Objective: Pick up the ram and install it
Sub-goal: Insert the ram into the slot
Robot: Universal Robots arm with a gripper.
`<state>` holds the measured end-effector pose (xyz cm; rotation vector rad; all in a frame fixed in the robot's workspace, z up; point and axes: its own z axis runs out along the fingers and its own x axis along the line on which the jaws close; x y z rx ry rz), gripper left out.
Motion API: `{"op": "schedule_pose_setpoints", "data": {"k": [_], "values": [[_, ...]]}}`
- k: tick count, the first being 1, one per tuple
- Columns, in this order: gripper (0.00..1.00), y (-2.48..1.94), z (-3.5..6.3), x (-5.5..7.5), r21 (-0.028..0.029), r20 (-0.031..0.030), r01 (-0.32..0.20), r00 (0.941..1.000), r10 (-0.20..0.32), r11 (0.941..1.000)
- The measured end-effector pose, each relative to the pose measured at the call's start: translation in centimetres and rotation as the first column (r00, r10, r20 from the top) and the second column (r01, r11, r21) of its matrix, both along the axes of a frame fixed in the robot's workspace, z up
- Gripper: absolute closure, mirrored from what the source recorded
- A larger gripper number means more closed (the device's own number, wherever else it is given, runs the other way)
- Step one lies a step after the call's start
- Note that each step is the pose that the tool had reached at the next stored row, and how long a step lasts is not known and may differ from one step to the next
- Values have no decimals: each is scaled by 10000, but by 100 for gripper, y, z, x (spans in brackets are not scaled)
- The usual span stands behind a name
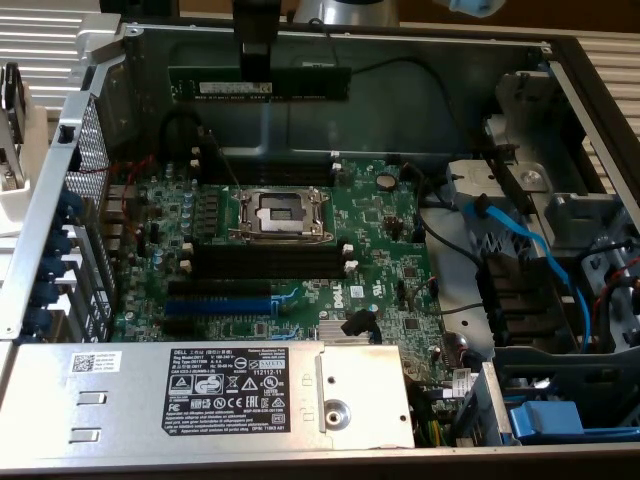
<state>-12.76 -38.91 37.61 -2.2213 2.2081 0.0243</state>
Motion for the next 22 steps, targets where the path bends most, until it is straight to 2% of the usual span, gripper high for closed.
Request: {"op": "schedule_pose_setpoints", "data": {"k": [18, 22], "values": [[88, -12, -98, 8, 1, -9, -1, 10000, 1, 10000], [88, -32, -128, 21, 12, -28, -3, 10000, 3, 10000]]}}
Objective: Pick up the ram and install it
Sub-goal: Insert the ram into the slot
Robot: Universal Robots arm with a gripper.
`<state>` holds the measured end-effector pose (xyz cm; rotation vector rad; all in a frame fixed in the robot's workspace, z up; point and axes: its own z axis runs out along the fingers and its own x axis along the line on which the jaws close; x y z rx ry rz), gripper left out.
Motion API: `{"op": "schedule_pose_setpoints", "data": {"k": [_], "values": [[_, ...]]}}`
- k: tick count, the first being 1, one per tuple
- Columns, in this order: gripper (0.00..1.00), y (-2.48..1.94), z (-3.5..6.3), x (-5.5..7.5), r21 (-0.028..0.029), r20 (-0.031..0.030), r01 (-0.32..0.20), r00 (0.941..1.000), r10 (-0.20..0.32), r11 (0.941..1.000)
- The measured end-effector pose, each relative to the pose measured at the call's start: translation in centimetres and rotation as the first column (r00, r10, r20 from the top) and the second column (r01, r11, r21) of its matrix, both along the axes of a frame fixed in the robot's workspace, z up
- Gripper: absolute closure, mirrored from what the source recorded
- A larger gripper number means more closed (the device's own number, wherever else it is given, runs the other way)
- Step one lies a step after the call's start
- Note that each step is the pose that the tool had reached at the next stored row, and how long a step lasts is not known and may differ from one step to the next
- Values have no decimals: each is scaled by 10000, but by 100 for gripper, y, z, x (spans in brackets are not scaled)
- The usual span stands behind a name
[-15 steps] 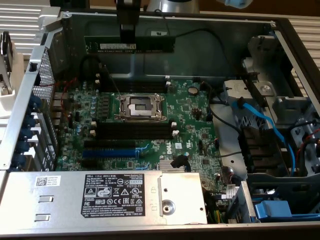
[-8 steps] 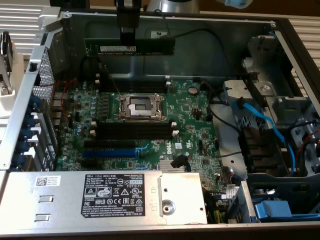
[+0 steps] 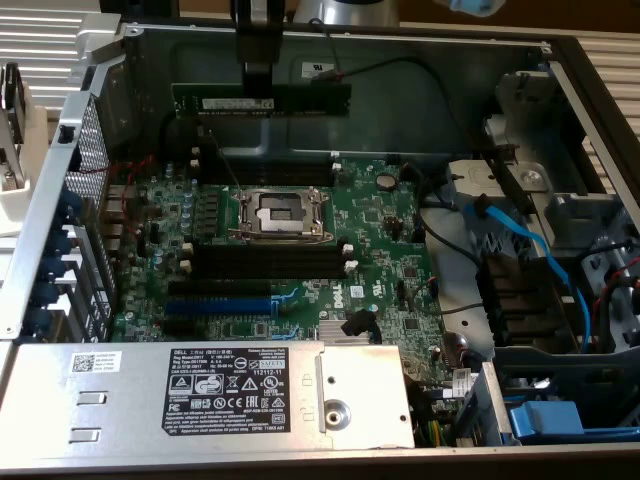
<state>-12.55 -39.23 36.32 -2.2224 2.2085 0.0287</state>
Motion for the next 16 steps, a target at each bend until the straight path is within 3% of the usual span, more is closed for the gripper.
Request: {"op": "schedule_pose_setpoints", "data": {"k": [9, 15, 16], "values": [[88, -93, -90, 19, 43, -60, -10, 10000, 10, 10000], [88, -104, -156, 99, 42, -274, -11, 9996, 12, 10000], [88, -104, -167, 102, 44, -287, -12, 9996, 13, 10000]]}}
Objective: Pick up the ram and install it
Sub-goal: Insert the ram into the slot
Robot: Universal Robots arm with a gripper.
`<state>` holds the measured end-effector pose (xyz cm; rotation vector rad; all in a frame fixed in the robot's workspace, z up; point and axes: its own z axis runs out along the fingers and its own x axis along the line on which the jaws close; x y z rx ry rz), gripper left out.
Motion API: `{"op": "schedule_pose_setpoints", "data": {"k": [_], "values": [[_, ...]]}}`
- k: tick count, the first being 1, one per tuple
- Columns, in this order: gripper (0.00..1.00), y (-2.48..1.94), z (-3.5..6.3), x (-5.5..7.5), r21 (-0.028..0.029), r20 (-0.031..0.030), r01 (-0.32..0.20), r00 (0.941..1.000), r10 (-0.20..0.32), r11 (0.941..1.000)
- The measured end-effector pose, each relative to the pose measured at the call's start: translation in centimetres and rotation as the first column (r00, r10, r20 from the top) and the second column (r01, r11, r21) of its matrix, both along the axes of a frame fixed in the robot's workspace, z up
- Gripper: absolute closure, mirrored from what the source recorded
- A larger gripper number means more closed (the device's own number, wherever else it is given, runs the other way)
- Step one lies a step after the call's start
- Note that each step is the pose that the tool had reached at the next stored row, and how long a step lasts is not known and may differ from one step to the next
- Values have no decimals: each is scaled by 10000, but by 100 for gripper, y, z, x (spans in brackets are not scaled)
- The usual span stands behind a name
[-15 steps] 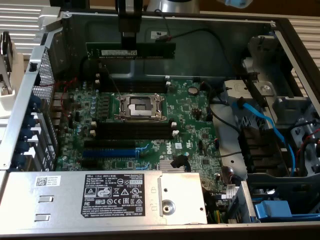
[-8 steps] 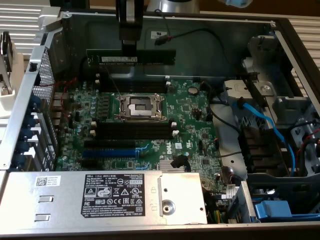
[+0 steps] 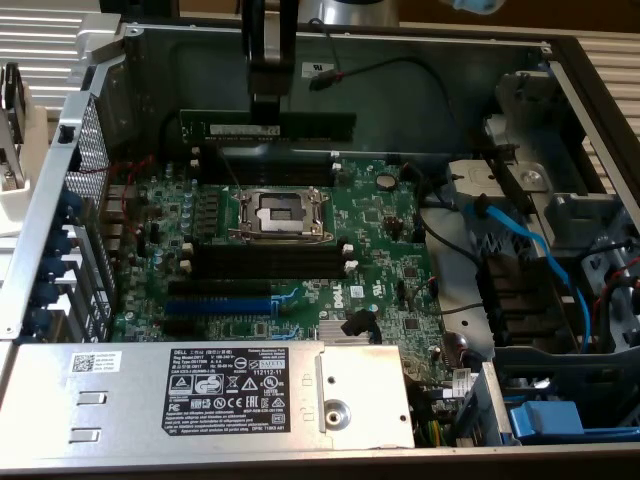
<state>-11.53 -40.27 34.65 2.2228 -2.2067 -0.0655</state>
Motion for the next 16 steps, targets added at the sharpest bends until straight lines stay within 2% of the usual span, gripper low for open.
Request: {"op": "schedule_pose_setpoints", "data": {"k": [3, 6, 8, 10, 11, 12, 14, 16], "values": [[88, -4, -31, 5, -3, -37, -8, 10000, 8, 10000], [88, 6, -72, 7, -9, -45, -6, 10000, 6, 10000], [88, 43, -100, 7, -43, -44, -8, 10000, 7, 10000], [88, 75, -121, 7, -108, -44, -7, 10000, 7, 9999], [88, 81, -129, 7, -157, -48, -9, 10000, 9, 9999], [88, 81, -136, 7, -175, -57, -15, 10000, 15, 9998], [88, 81, -146, 8, -205, -69, -31, 10000, 30, 9998], [88, 72, -152, 7, -210, -71, -49, 10000, 48, 9998]]}}
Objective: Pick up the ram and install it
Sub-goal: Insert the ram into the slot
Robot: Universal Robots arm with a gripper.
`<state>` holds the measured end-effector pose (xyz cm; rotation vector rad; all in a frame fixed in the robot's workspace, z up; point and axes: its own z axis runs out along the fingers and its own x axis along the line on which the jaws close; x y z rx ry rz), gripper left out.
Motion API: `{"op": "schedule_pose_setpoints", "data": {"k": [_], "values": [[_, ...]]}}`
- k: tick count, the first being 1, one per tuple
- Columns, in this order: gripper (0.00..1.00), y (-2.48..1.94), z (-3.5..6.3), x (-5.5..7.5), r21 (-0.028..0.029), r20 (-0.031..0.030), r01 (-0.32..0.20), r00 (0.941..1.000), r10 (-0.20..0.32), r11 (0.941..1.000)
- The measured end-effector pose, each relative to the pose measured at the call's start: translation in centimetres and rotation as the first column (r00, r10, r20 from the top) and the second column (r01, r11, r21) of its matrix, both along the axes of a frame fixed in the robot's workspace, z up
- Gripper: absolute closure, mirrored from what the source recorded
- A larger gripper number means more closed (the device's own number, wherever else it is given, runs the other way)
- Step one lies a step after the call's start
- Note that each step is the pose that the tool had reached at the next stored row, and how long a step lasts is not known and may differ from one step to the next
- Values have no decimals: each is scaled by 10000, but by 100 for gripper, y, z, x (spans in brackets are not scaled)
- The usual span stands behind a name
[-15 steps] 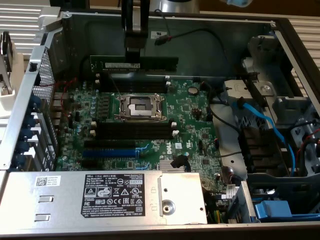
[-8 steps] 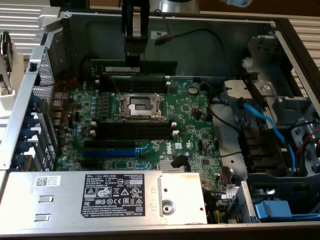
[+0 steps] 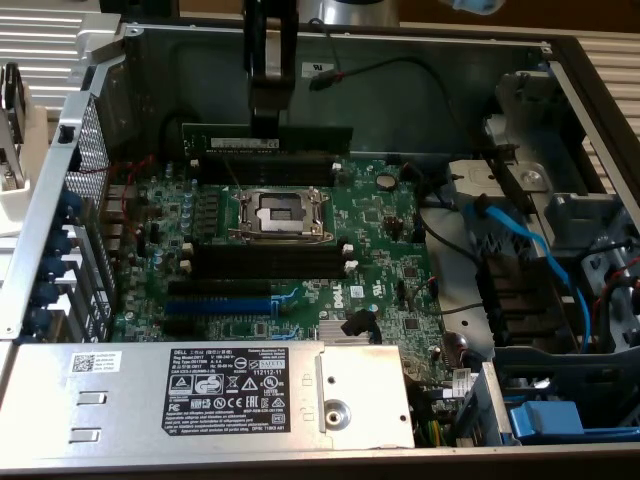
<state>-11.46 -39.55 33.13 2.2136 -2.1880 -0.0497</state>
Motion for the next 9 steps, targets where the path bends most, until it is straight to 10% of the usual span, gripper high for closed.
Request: {"op": "schedule_pose_setpoints", "data": {"k": [9], "values": [[88, -22, -128, 7, 1, -3, -22, 10000, 22, 10000]]}}
